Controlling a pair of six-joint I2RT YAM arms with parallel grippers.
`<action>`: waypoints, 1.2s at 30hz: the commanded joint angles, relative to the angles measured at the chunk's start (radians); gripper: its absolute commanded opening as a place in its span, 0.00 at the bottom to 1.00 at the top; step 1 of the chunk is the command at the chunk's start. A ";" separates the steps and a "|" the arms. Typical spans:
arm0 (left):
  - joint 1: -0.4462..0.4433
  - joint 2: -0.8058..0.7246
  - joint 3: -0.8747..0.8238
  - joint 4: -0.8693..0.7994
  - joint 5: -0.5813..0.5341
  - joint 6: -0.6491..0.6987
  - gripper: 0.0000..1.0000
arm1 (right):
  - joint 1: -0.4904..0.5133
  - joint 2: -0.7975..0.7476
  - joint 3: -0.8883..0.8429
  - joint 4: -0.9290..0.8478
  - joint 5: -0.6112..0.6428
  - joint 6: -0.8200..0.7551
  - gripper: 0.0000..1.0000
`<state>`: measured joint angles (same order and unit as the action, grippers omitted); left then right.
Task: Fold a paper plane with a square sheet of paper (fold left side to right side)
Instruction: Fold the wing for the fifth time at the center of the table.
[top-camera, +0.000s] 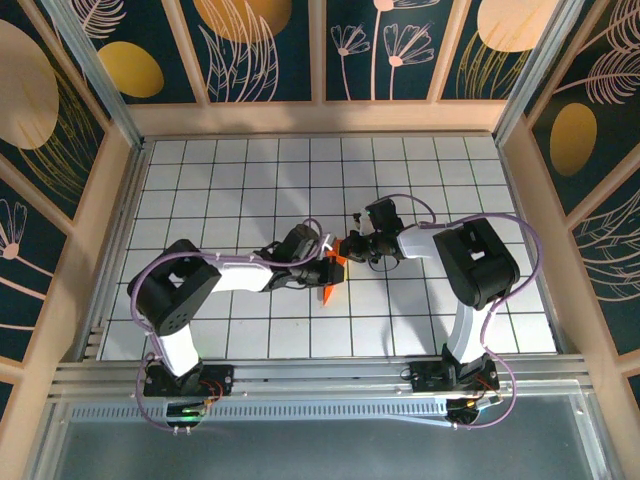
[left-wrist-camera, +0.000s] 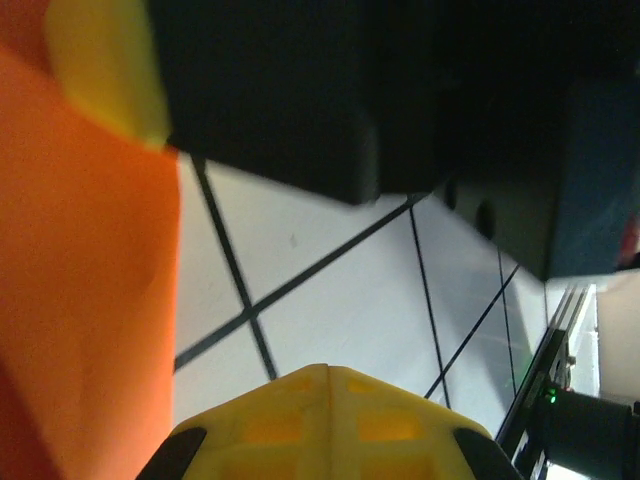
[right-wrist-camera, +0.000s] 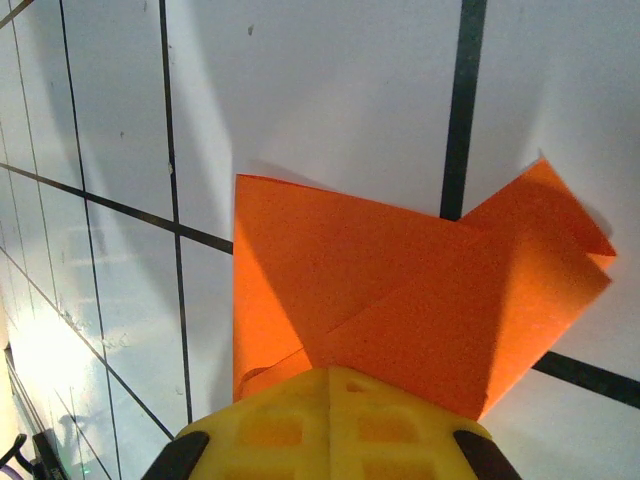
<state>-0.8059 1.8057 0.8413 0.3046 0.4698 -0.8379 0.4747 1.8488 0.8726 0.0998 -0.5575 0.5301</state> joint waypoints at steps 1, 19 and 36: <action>0.004 0.052 0.042 -0.072 -0.014 0.038 0.00 | -0.008 0.022 -0.023 -0.028 0.034 -0.002 0.00; 0.004 0.083 0.024 -0.101 -0.032 0.064 0.00 | -0.008 0.039 -0.002 -0.083 0.071 -0.029 0.00; -0.042 -0.046 -0.146 -0.133 0.036 0.174 0.00 | -0.031 0.062 0.004 -0.114 0.087 -0.049 0.00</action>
<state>-0.8280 1.7836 0.7380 0.2607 0.4633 -0.6994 0.4675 1.8584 0.8879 0.0731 -0.5663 0.5068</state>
